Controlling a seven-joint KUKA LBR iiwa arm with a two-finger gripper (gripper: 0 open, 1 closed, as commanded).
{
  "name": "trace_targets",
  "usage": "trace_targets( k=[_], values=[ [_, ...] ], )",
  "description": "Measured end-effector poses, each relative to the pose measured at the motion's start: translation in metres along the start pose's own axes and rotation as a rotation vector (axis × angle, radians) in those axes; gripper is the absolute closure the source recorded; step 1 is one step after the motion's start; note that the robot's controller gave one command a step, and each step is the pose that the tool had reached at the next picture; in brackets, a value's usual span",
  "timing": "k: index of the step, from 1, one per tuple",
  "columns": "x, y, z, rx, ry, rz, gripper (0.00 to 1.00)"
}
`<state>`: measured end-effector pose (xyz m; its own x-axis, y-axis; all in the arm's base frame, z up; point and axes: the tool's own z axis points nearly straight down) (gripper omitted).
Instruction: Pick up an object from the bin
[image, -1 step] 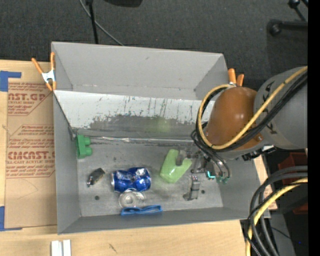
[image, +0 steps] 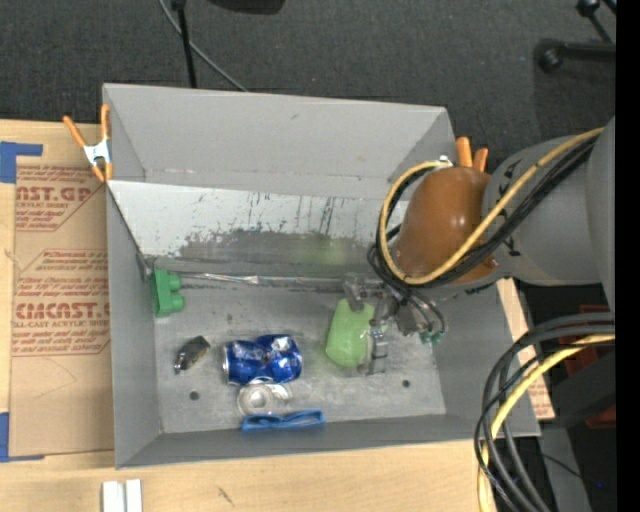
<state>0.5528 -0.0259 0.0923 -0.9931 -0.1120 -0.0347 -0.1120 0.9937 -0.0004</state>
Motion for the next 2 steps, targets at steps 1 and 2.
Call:
trace_targets(
  k=[1,2],
  values=[
    [-0.0137,-0.0092,-0.0099,-0.003,0.025,-0.167,0.0],
    [-0.0229,-0.0109,-0.0187,-0.005,0.029,-0.323,0.0]
  ],
)
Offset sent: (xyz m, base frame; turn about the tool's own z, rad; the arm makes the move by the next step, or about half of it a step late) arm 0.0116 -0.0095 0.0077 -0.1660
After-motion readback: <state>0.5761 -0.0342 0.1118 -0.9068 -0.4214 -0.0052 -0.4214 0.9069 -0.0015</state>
